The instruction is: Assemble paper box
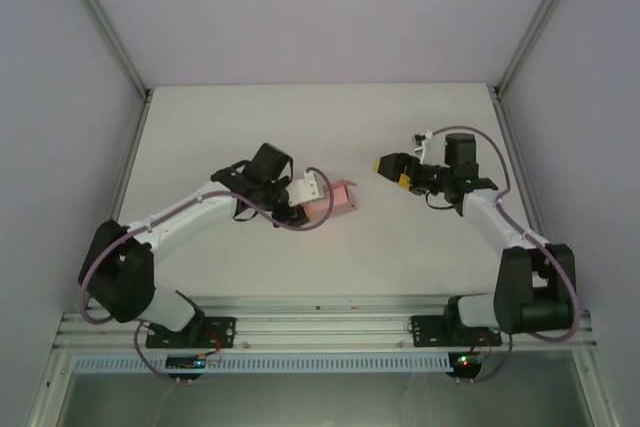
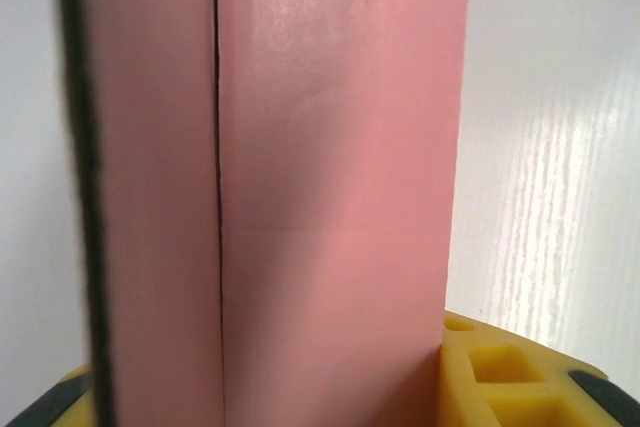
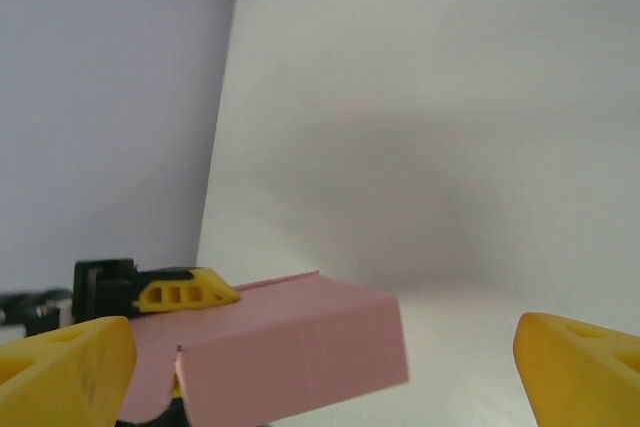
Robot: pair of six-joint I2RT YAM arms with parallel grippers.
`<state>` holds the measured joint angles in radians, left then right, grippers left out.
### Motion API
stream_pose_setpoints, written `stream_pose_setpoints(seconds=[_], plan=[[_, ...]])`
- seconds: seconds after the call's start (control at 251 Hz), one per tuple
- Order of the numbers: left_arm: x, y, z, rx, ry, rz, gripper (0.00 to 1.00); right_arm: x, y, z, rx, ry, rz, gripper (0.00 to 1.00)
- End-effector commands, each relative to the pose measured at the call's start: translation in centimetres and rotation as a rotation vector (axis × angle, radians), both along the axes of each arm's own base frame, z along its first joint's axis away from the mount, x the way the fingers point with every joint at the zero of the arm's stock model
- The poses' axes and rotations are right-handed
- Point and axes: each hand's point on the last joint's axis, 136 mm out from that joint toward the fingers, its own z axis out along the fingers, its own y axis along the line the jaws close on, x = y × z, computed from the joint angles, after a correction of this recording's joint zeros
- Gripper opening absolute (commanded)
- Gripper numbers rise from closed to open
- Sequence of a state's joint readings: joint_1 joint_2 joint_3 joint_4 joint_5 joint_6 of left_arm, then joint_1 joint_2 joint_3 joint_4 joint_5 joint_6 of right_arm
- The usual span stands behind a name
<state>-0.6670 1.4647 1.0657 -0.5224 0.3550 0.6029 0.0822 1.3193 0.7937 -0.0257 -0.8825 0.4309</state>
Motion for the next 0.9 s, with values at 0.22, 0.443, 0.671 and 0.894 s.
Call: stream_pose_setpoints(seconds=[0.22,0.443,0.671,0.894], plan=[[-0.9,-0.2,-0.4,0.048,0.118,-0.065,0.28,-4.4,3.1,3.2,-0.249,-0.635,0.382,0.99],[-0.1,0.0,-1.1,0.095,0.148,-0.038,0.27,-5.7,5.4,1.4,-0.391,-0.616,0.520,0.84],[0.3,0.5,-2.8,0.177,0.201,-0.018,0.27,-4.0,6.6,-0.6,-0.509,-0.600,0.521,0.72],[0.4,0.4,-3.2,0.190,0.220,-0.013,0.27,-2.7,7.3,-1.1,-0.517,-0.621,0.520,0.65]])
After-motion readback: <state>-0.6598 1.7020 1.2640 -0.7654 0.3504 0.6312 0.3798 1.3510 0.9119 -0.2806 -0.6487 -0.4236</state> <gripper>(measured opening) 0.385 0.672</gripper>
